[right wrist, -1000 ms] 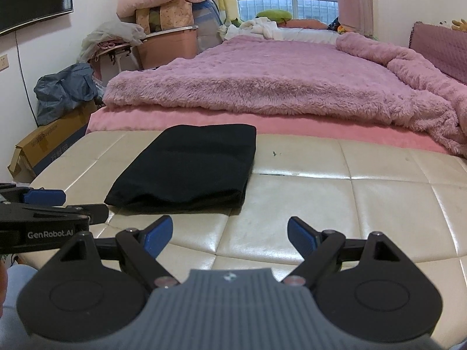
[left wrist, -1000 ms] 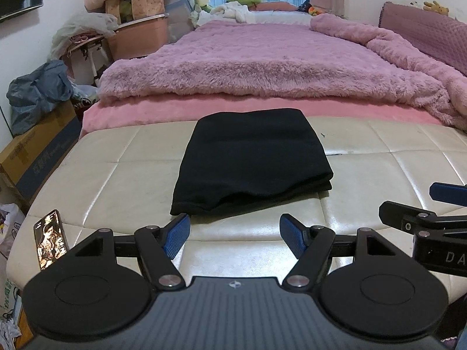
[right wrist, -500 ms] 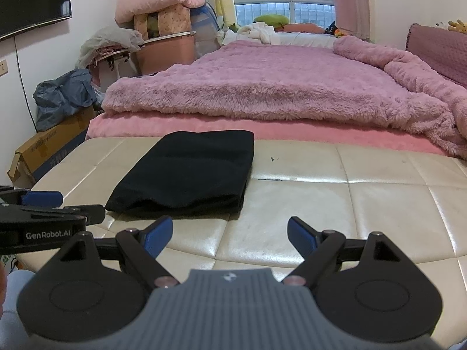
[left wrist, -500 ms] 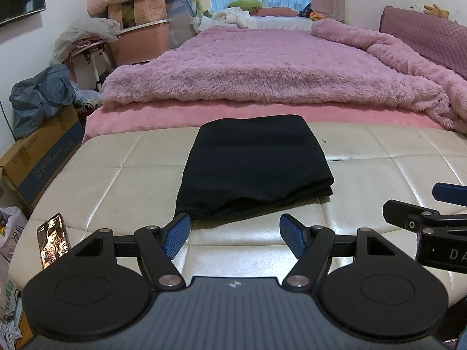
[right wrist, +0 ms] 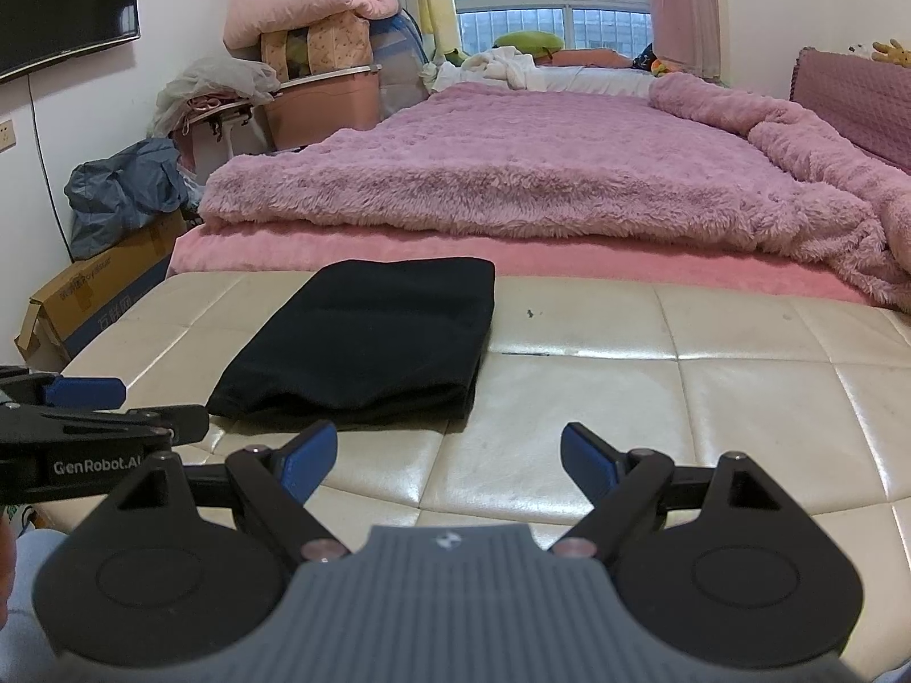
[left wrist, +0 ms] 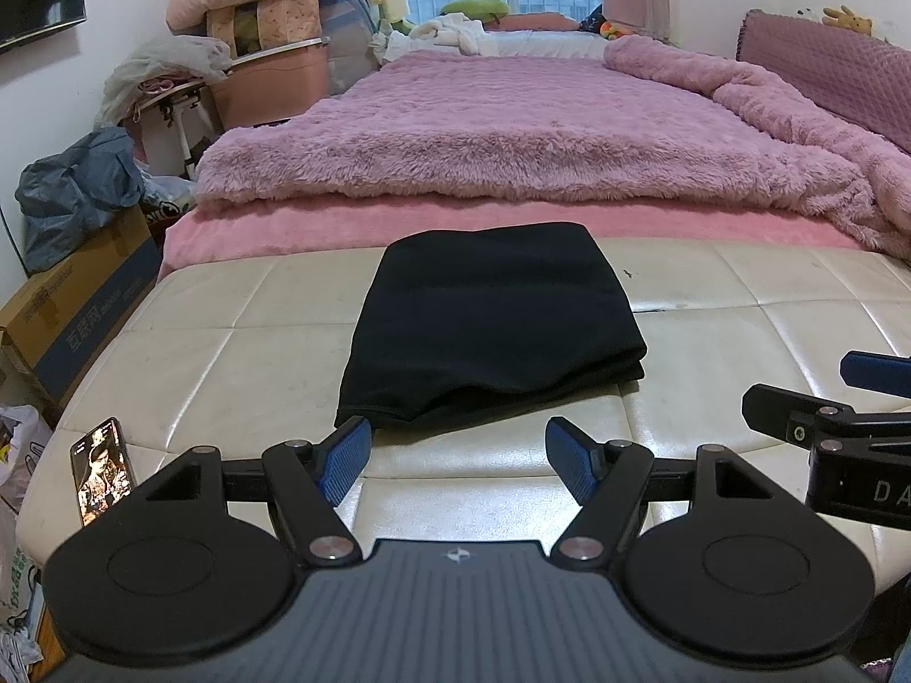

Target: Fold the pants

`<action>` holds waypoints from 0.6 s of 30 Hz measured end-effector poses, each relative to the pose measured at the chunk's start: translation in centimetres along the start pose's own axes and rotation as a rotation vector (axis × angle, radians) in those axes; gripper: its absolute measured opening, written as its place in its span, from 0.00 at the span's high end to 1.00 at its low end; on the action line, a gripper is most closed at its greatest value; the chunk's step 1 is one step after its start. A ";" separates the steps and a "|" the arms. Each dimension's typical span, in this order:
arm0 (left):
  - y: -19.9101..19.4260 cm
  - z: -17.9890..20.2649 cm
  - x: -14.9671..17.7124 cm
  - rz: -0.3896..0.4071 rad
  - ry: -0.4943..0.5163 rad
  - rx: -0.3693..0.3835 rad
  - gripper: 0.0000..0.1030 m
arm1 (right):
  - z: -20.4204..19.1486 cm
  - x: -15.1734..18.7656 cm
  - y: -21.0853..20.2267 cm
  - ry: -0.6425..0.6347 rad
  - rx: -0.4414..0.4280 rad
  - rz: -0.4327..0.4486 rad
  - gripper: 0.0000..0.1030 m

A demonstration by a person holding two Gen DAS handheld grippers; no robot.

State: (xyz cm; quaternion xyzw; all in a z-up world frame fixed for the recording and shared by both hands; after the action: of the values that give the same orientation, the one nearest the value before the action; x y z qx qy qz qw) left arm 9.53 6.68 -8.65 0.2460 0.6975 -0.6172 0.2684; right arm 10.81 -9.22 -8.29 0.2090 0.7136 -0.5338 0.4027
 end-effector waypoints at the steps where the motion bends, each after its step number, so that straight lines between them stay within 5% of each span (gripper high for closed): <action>1: 0.0 0.0 0.0 0.000 0.000 0.000 0.20 | 0.0 0.0 0.0 0.000 0.001 0.000 0.20; 18: 0.2 0.1 0.0 -0.005 0.005 0.004 0.20 | -0.1 0.0 0.0 0.003 -0.003 0.001 0.20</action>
State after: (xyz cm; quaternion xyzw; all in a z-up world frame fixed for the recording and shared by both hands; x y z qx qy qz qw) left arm 9.68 6.55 -8.76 0.2465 0.6977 -0.6184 0.2648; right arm 10.77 -9.08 -8.28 0.2096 0.7149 -0.5322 0.4022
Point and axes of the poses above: each gripper's, at about its wrist camera, not at the fingertips, and y roughly the way its jaws point, z to its right, x to its underside, the point moved 9 cm from there along y, roughly the way its jaws point, and after that the axes turned 5 degrees about -z, right-handed, at the moved point
